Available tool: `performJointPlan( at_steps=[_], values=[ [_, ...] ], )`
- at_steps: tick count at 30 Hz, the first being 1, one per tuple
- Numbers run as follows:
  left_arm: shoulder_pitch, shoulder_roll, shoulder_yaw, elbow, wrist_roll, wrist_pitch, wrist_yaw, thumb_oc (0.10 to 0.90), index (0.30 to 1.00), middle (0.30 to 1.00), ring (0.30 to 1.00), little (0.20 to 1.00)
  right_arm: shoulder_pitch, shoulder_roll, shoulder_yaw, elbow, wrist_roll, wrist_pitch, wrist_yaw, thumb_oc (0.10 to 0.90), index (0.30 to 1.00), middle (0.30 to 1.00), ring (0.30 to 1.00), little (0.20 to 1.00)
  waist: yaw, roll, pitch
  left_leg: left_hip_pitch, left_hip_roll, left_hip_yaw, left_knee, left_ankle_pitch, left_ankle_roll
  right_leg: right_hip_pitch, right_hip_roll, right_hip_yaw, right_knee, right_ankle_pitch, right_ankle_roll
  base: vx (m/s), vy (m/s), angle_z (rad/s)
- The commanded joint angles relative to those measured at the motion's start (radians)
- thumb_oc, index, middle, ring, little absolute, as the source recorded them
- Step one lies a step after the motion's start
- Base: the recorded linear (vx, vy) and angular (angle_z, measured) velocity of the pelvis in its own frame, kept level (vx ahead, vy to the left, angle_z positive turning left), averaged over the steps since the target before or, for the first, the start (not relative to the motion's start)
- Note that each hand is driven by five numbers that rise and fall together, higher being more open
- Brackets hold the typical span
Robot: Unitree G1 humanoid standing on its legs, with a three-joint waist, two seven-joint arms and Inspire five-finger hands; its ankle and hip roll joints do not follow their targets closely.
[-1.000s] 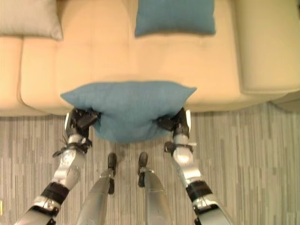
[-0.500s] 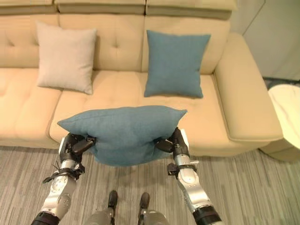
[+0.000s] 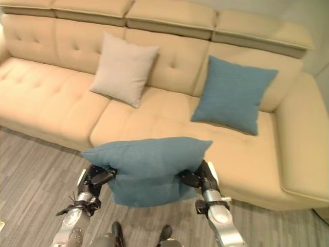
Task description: Pick up all the scattered cushions and arrange them neatly on the sofa.
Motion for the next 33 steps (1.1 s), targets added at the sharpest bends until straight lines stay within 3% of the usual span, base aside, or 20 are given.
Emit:
performJointPlan(
  at_steps=[1,5,6,7,9,11,12,14,21,23,24,25,27,29,33],
  values=[
    [-0.027,0.047,-0.008,-0.167,0.051,-0.080,-0.113,0.400,0.300,0.300,0.300,0.300,-0.157,0.068,0.080,-0.154,-0.021,-0.117,0.077,0.400,0.300,0.300,0.300,0.300,0.043,-0.082,-0.090,0.017,-0.042,-0.043,0.046,-0.151,-0.021,-0.022,0.029,0.117,-0.084,0.010,0.049,0.03,0.159,0.33],
    [-0.017,0.063,0.002,-0.178,0.061,-0.073,-0.118,0.400,0.300,0.300,0.300,0.300,-0.170,0.082,0.095,-0.156,-0.032,-0.116,0.087,0.400,0.300,0.300,0.300,0.300,0.063,-0.088,-0.082,0.040,-0.071,-0.075,0.000,-0.148,0.009,-0.034,0.014,0.132,-0.007,-0.020,0.056,-0.01,0.173,0.34],
    [-0.032,0.074,-0.004,-0.174,0.070,-0.074,-0.111,0.400,0.300,0.300,0.300,0.300,-0.176,0.093,0.098,-0.160,-0.037,-0.114,0.090,0.400,0.300,0.300,0.300,0.300,0.048,-0.093,-0.063,0.032,-0.087,-0.103,-0.015,-0.118,0.029,-0.092,0.022,0.212,0.066,-0.020,0.048,-0.09,0.158,0.39],
    [-0.033,0.074,-0.003,-0.174,0.070,-0.074,-0.111,0.400,0.300,0.300,0.300,0.300,-0.177,0.093,0.098,-0.160,-0.037,-0.114,0.090,0.400,0.300,0.300,0.300,0.300,0.048,-0.094,-0.063,0.031,-0.087,-0.102,-0.016,-0.118,0.029,-0.094,0.021,0.212,0.069,-0.021,0.048,-0.07,0.147,0.38],
    [-0.057,0.080,-0.011,-0.168,0.078,-0.081,-0.107,0.400,0.300,0.300,0.300,0.300,-0.177,0.095,0.094,-0.159,-0.032,-0.117,0.091,0.400,0.300,0.300,0.300,0.300,0.019,-0.094,-0.057,0.028,-0.111,-0.153,-0.023,-0.112,0.042,-0.135,0.091,0.415,0.073,-0.036,0.061,0.05,0.094,0.86],
    [-0.064,0.084,-0.010,-0.170,0.081,-0.085,-0.108,0.400,0.300,0.300,0.300,0.300,-0.176,0.089,0.090,-0.161,-0.032,-0.120,0.095,0.400,0.300,0.300,0.300,0.300,0.011,-0.094,-0.057,0.016,-0.130,-0.197,-0.026,-0.107,0.050,-0.161,0.132,0.517,0.068,-0.024,0.062,0.11,0.046,1.08],
    [-0.076,0.092,-0.016,-0.177,0.087,-0.085,-0.109,0.400,0.300,0.300,0.300,0.300,-0.176,0.083,0.084,-0.164,-0.026,-0.121,0.098,0.400,0.300,0.300,0.300,0.300,0.003,-0.093,-0.051,0.006,-0.147,-0.252,-0.029,-0.096,0.054,-0.191,0.167,0.589,0.078,-0.016,0.058,0.14,-0.008,1.06],
    [-0.080,0.095,-0.016,-0.179,0.087,-0.088,-0.117,0.400,0.300,0.300,0.300,0.300,-0.165,0.075,0.077,-0.164,-0.024,-0.124,0.101,0.400,0.300,0.300,0.300,0.300,-0.003,-0.094,-0.049,0.002,-0.166,-0.304,-0.029,-0.092,0.053,-0.193,0.193,0.649,0.079,-0.018,0.053,0.11,-0.021,1.30],
    [-0.063,0.085,-0.003,-0.192,0.067,-0.081,-0.130,0.400,0.300,0.300,0.300,0.300,-0.152,0.048,0.063,-0.182,-0.033,-0.131,0.108,0.400,0.300,0.300,0.300,0.300,0.007,-0.091,-0.054,-0.024,-0.181,-0.356,0.030,-0.112,0.013,-0.148,0.158,0.570,0.031,-0.016,0.028,0.09,-0.086,0.82],
    [-0.070,0.077,-0.009,-0.190,0.062,-0.080,-0.132,0.400,0.300,0.300,0.300,0.300,-0.153,0.030,0.053,-0.190,-0.036,-0.135,0.103,0.400,0.300,0.300,0.300,0.300,-0.001,-0.090,-0.044,-0.072,-0.171,-0.316,0.113,-0.128,-0.002,-0.134,0.140,0.525,0.026,-0.022,0.024,0.05,-0.093,1.23],
    [-0.076,0.069,-0.011,-0.184,0.055,-0.078,-0.132,0.400,0.300,0.300,0.300,0.300,-0.156,0.020,0.053,-0.190,-0.038,-0.135,0.099,0.400,0.300,0.300,0.300,0.300,-0.008,-0.091,-0.034,-0.112,-0.147,-0.252,0.185,-0.140,-0.006,-0.120,0.123,0.486,0.023,-0.027,0.020,0.02,-0.046,0.97],
    [-0.076,0.069,-0.011,-0.184,0.055,-0.078,-0.132,0.400,0.300,0.300,0.300,0.300,-0.156,0.020,0.053,-0.190,-0.038,-0.136,0.099,0.400,0.300,0.300,0.300,0.300,-0.008,-0.090,-0.034,-0.113,-0.146,-0.252,0.186,-0.141,-0.006,-0.121,0.123,0.485,0.023,-0.027,0.020,0.03,-0.045,1.04],
    [-0.074,0.068,-0.018,-0.178,0.051,-0.074,-0.140,0.400,0.300,0.300,0.300,0.300,-0.144,0.023,0.044,-0.186,-0.035,-0.132,0.095,0.400,0.300,0.300,0.300,0.300,-0.017,-0.088,-0.037,-0.127,-0.098,-0.158,0.193,-0.133,0.002,-0.096,0.107,0.437,0.001,-0.029,0.024,0.07,-0.022,0.77],
    [-0.067,0.072,-0.027,-0.176,0.056,-0.068,-0.147,0.400,0.300,0.300,0.300,0.300,-0.134,0.027,0.040,-0.184,-0.039,-0.127,0.095,0.400,0.300,0.300,0.300,0.300,-0.018,-0.082,-0.051,-0.133,-0.081,-0.104,0.137,-0.101,0.005,-0.072,0.111,0.409,-0.032,-0.030,0.028,0.14,0.006,0.59],
    [-0.068,0.090,-0.029,-0.199,0.081,-0.064,-0.141,0.400,0.300,0.300,0.300,0.300,-0.140,0.041,0.045,-0.181,-0.048,-0.124,0.080,0.400,0.300,0.300,0.300,0.300,0.011,-0.087,-0.067,-0.223,-0.087,-0.077,0.072,-0.003,-0.011,-0.024,0.124,0.410,-0.063,-0.047,0.031,0.19,0.062,0.45]
  ],
)
